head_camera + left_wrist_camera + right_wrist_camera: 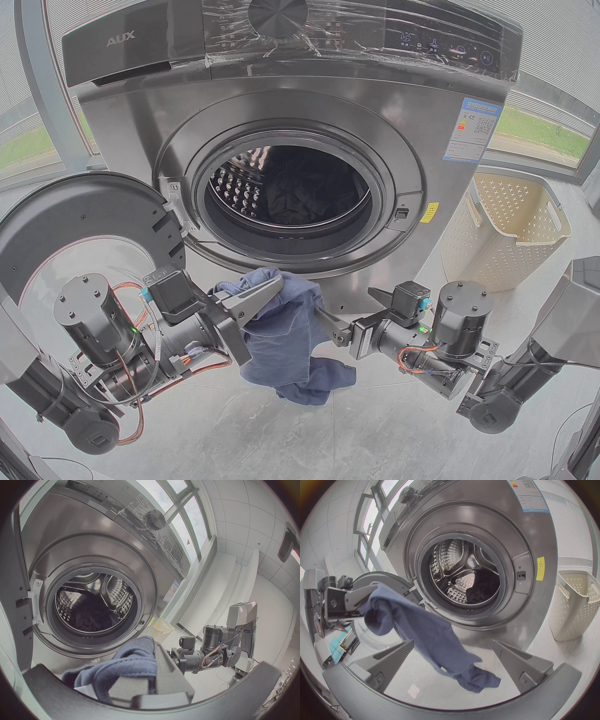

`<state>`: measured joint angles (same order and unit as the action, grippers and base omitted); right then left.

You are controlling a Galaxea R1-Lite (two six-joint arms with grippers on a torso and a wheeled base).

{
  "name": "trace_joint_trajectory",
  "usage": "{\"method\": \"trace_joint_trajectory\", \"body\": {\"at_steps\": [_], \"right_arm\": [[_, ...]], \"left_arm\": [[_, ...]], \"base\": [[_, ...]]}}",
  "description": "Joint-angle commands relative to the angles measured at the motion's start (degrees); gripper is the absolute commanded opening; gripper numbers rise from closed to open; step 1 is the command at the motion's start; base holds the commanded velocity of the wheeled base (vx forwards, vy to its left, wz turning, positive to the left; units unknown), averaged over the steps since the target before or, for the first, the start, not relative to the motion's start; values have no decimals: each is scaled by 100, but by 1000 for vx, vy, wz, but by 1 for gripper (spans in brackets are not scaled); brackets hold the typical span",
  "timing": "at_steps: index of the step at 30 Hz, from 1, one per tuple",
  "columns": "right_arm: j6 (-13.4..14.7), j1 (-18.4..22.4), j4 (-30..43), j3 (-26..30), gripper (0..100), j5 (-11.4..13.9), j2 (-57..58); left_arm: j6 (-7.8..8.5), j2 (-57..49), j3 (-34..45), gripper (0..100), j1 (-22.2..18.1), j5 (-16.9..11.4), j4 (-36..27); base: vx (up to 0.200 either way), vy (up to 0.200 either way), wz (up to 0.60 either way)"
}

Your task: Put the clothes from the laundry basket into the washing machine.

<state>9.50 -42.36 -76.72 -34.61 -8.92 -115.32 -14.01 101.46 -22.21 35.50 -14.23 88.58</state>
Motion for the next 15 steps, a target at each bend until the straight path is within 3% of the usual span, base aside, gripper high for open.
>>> {"method": "trace_joint_trajectory", "body": {"at_steps": [1, 9, 15], "right_arm": [[0, -35, -10, -151, 100, 84, -263], [-27, -308, -327, -72, 100, 339, -500], [-150, -369, -379, -327, 100, 347, -711]], "left_arm": [[-6, -4, -20, 0, 1, -1, 2], [3, 5, -29, 0, 10, -1, 2], [12, -4, -29, 0, 27, -1, 2]], "base": [[0, 0, 0], [0, 0, 0], [0, 0, 0]]}}
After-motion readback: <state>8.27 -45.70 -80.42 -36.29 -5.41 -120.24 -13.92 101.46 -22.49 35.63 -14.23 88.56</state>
